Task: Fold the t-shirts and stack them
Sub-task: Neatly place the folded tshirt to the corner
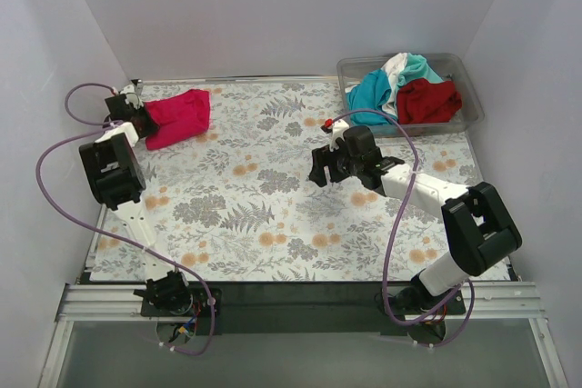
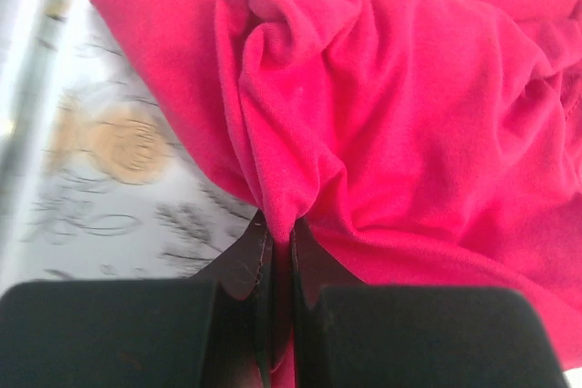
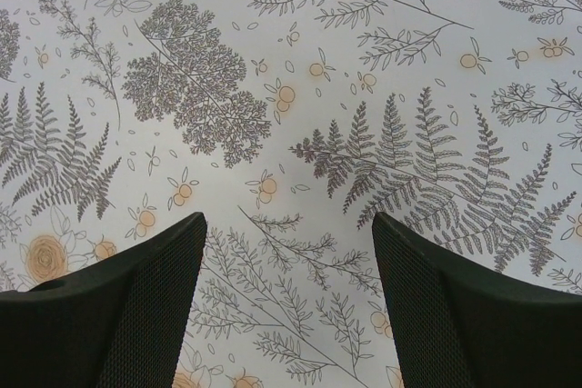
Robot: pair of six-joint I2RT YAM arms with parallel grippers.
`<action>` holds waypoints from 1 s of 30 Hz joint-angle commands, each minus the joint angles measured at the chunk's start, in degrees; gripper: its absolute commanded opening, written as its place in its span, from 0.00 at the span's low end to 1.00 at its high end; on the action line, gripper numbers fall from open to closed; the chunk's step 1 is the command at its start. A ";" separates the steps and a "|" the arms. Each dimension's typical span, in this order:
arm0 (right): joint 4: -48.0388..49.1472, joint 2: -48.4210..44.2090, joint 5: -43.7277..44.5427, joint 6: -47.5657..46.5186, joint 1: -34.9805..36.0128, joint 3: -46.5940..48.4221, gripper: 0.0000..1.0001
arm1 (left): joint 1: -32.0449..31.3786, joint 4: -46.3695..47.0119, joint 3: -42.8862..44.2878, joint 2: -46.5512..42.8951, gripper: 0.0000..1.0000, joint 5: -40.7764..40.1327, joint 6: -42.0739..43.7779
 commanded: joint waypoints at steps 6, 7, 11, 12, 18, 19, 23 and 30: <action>2.82 -0.18 -1.38 -1.02 -0.34 2.04 0.67 | 1.26 6.89 2.07 0.40 0.00 -6.65 4.11; 2.91 -0.18 -1.38 -1.02 -0.34 1.95 0.67 | 1.26 6.54 3.38 0.76 0.00 -6.39 4.28; 2.91 0.08 -1.47 -1.02 -0.34 2.04 0.67 | 1.26 4.96 6.46 3.04 0.00 -5.60 4.99; 2.91 0.08 -1.38 -1.02 -0.34 2.04 0.67 | 1.26 4.70 6.90 3.92 0.00 -5.68 5.86; 2.91 0.70 -1.38 -1.02 -0.34 2.13 0.67 | 1.18 1.53 12.18 7.43 0.00 -5.69 8.15; 2.91 0.78 -1.38 -1.02 -0.34 2.21 0.67 | 1.26 1.27 12.53 7.61 0.00 -5.68 8.24; 2.91 1.14 -1.47 -1.02 -0.34 2.21 0.67 | 1.18 0.74 14.29 8.75 0.00 -6.82 8.85; 2.91 0.79 -1.38 -1.11 -0.34 2.04 0.67 | -0.14 2.50 13.77 6.65 0.65 -17.70 6.13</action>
